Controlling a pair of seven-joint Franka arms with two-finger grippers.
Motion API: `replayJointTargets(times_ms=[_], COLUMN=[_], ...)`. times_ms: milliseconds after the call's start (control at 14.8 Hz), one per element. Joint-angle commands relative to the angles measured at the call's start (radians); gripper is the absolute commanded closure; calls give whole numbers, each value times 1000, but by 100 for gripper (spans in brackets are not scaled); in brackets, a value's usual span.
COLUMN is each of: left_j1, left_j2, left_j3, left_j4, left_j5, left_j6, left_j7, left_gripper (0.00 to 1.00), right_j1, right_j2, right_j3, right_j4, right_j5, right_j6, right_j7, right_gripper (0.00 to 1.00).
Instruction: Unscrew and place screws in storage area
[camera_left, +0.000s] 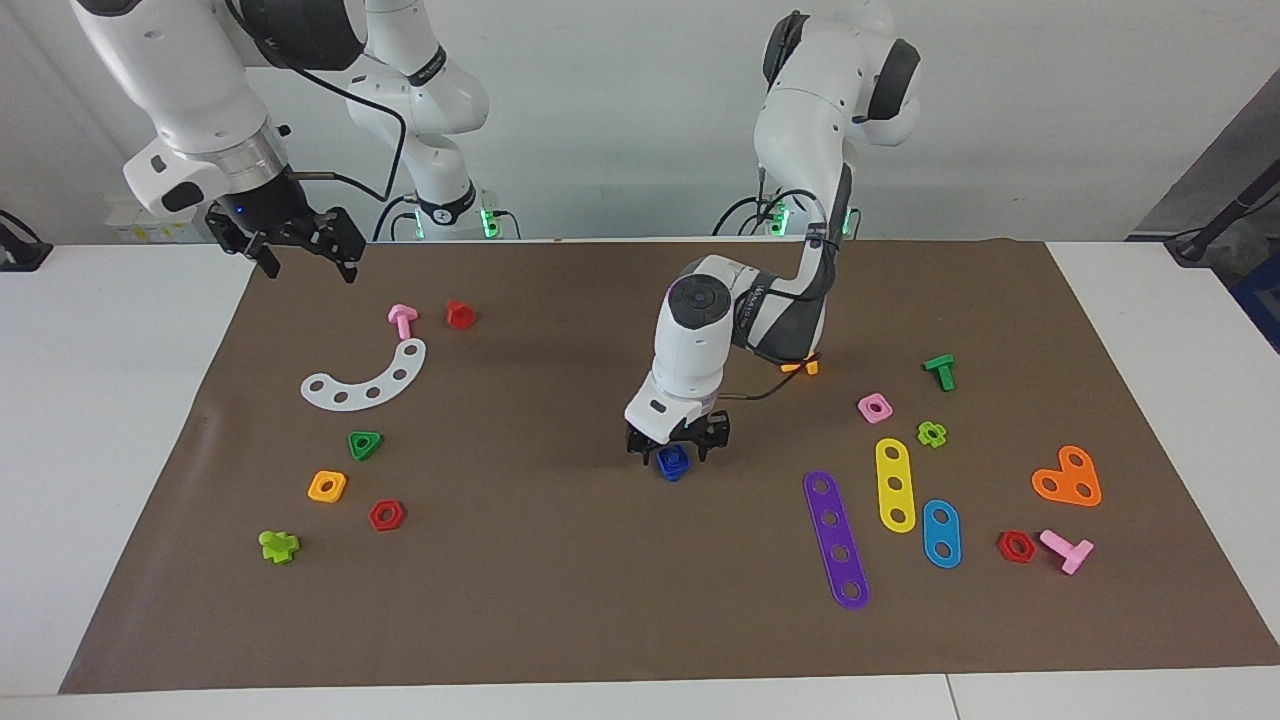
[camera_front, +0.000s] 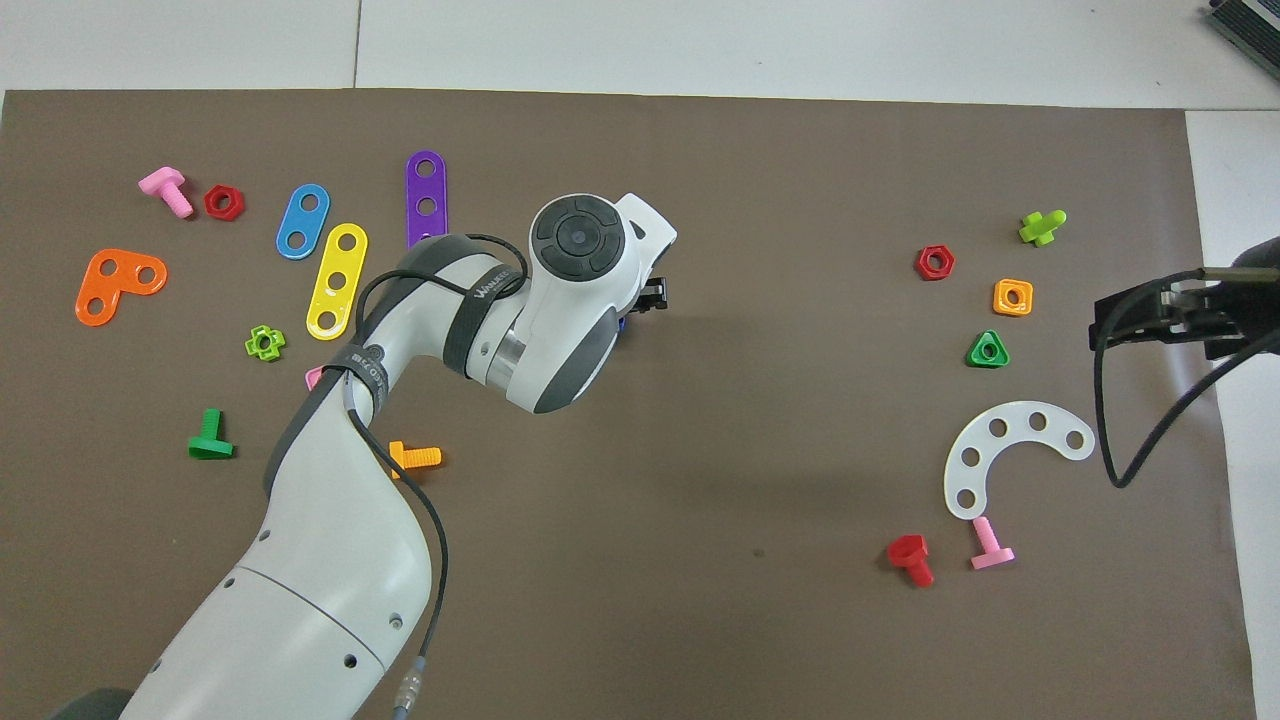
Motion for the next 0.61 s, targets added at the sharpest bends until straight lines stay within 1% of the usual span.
replayJointTargets(times_ms=[0,203,339,542], left_j1=[-9,-3,-3,-3], left_j2=[-5,-6,-7,-7], left_j3=[17,17,17,15], left_j4=[-11,-33,-51,-51], left_j5=[38,38,38,38], left_j6=[29,53,81,80], left_j7=[-20,-20,-20,-19], left_gripper=[10,16,18,20], right_j1=[-14,-13,-14,-14], right_j2=[-27,-27,-27,-27], right_j3=[5,5,5,5], right_j4=[-33,-33,-33,-34], right_j5=[16,16,16,16], right_j6=[26,28,28,28], right_j7=[-4,-4,-4,-4], right_gripper=[0,0,0,0])
